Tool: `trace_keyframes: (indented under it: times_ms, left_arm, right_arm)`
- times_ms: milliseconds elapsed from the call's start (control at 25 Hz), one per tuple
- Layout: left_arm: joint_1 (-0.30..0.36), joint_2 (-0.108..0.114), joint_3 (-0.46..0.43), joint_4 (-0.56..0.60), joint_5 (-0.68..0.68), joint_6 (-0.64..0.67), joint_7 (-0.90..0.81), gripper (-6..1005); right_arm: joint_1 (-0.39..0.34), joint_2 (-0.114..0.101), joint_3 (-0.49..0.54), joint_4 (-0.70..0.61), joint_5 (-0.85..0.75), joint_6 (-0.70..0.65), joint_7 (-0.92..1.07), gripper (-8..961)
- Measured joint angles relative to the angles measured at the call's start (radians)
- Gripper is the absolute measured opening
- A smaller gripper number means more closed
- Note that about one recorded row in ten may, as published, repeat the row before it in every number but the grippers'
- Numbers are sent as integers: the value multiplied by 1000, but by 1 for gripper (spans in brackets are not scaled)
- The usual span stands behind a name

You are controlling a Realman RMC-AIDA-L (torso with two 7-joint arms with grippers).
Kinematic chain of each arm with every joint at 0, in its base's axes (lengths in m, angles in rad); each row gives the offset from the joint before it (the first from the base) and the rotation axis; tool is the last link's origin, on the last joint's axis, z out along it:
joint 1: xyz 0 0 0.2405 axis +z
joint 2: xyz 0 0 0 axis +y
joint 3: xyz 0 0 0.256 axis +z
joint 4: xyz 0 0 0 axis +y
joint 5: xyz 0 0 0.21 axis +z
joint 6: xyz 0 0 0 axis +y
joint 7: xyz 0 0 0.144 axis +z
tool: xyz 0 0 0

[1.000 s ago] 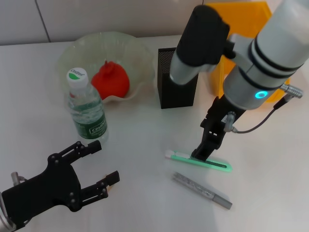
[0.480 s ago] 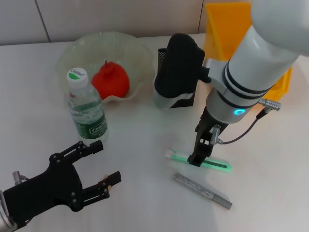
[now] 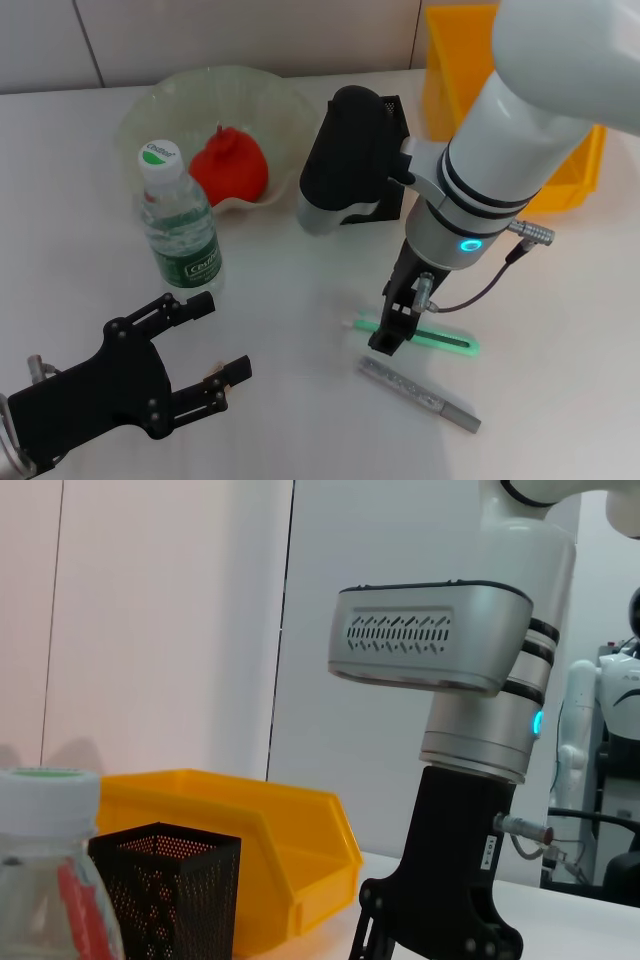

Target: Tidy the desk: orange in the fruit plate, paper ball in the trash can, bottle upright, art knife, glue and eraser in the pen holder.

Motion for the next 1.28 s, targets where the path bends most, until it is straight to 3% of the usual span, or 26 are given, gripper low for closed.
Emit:
trace_keyframes:
  times_ms: [120, 240, 680, 1280]
  left_arm:
    - [0, 0, 0, 0, 0, 0, 0, 768]
    - [0, 0, 0, 0, 1, 0, 0, 766]
    - [0, -2, 0, 0, 2, -5, 0, 759]
    - [-10, -2, 12, 0, 1, -8, 0, 750]
  right_arm:
    - [1, 0, 0, 4, -3, 8, 6, 685]
    - [4, 0, -1, 7, -4, 14, 6, 486]
    - [30, 0, -14, 73, 2, 58, 6, 385]
    - [47, 2, -51, 122, 29, 92, 8, 378]
